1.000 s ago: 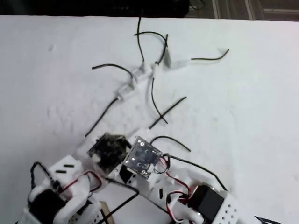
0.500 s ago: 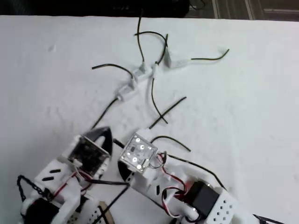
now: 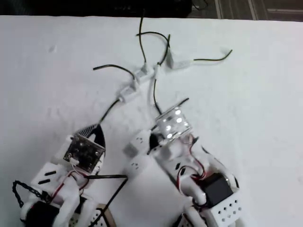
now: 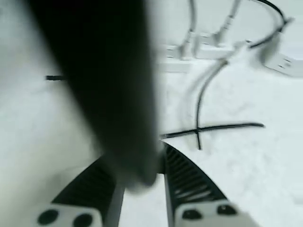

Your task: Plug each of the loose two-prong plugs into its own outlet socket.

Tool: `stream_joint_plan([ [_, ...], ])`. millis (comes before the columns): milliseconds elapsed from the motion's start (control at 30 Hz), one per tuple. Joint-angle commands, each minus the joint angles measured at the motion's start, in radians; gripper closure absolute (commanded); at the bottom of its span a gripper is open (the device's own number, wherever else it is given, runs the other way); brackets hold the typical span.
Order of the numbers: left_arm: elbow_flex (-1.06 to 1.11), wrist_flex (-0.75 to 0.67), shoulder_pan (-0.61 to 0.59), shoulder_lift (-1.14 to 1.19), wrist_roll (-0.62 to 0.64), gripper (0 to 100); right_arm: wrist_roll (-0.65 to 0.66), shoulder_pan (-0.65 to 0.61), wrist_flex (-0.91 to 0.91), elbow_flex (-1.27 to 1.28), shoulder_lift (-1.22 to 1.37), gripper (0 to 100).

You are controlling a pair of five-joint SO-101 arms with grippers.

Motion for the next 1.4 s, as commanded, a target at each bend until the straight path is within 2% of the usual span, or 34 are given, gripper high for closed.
stream_joint_plan([
  [0, 0.037, -0.017, -0.005, 0.005, -0.018, 98, 0.002, 0.097, -0.018, -0.014, 0.002, 98.1],
  [200, 0.04, -0.028, -0.005, 0.062, -0.02, 98, 0.006, 0.275, -0.019, -0.014, 0.002, 98.1],
  [600, -0.285, -0.048, 0.025, 0.7, -0.037, 96, 0.008, 0.452, -0.061, -0.014, 0.004, 98.1],
  [700, -0.315, -0.041, 0.099, 0.858, -0.1, 87, 0.008, 0.472, -0.073, -0.012, 0.004, 98.1],
  [833, -0.318, -0.075, 0.186, 1.021, -0.104, 77, 0.008, 0.481, -0.074, -0.009, 0.004, 98.1],
  [1133, -0.328, -0.282, 0.275, 1.302, -0.104, 77, 0.009, 0.509, -0.068, -0.008, 0.004, 98.1],
  [1367, -0.505, -0.279, 0.275, 1.596, -0.097, 77, 0.009, 0.506, -0.068, -0.008, 0.004, 98.1],
])
